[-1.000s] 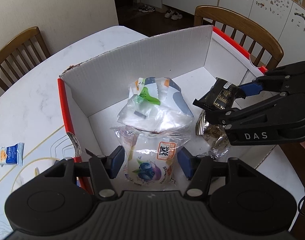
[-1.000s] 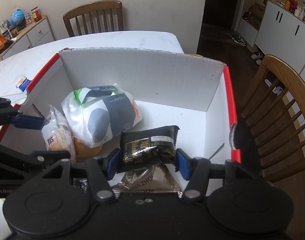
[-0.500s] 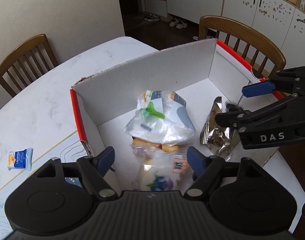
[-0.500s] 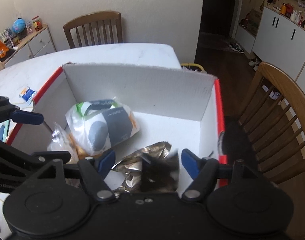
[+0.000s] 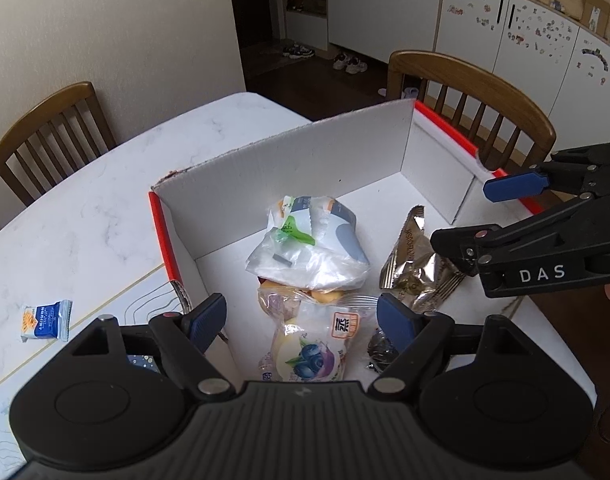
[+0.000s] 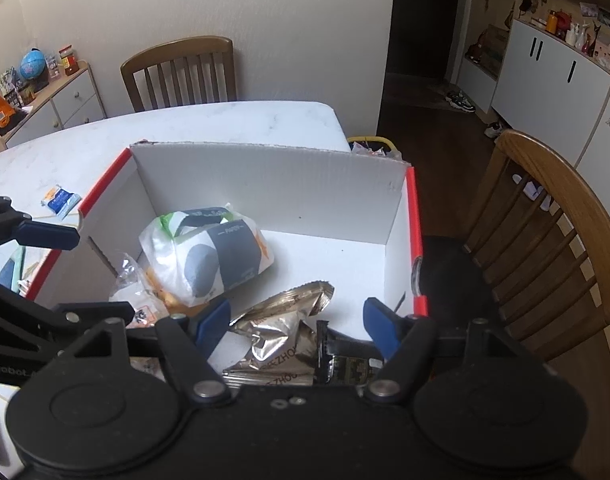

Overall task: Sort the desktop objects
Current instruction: 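Withdraw both tools from the box back over the table, then grasp the mint-green stick with left tool while right tool grasps the white cable, then carry the green stick and white cable with both tools into the red shoebox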

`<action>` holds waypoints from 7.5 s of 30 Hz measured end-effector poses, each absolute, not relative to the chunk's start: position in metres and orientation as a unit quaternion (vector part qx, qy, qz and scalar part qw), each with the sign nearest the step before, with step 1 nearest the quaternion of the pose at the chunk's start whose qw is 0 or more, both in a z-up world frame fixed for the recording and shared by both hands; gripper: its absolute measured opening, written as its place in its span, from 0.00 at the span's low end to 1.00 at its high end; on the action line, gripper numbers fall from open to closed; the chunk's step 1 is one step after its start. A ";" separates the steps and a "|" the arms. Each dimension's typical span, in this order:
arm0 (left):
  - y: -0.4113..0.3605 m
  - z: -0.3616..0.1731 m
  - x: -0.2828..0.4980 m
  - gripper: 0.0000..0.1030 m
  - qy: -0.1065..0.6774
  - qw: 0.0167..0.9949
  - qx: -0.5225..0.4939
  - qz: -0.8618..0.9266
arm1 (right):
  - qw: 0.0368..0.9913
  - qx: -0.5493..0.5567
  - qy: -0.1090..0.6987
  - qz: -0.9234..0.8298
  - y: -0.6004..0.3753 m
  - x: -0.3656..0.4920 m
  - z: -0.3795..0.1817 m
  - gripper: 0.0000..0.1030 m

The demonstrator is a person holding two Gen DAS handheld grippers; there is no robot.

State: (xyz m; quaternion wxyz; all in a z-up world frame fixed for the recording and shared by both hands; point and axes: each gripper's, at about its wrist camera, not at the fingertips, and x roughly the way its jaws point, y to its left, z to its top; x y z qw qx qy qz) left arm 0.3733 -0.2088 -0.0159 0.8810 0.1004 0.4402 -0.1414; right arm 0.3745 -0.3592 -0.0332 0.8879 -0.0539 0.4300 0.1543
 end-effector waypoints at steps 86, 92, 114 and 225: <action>0.091 -0.063 0.285 1.00 0.398 0.918 -0.007 -0.010 | 0.888 -0.095 0.388 0.230 -0.098 0.267 -0.064 0.87; 0.101 -0.075 0.302 1.00 0.400 0.916 -0.014 0.004 | 0.887 -0.096 0.388 0.232 -0.085 0.279 -0.077 0.87; 0.136 -0.094 0.313 1.00 0.405 0.913 -0.011 0.045 | 0.876 -0.070 0.432 0.205 -0.046 0.326 -0.121 0.86; -0.038 0.040 0.265 0.08 0.291 0.941 0.000 -0.170 | 0.934 -0.046 0.317 0.161 -0.215 0.242 0.012 0.28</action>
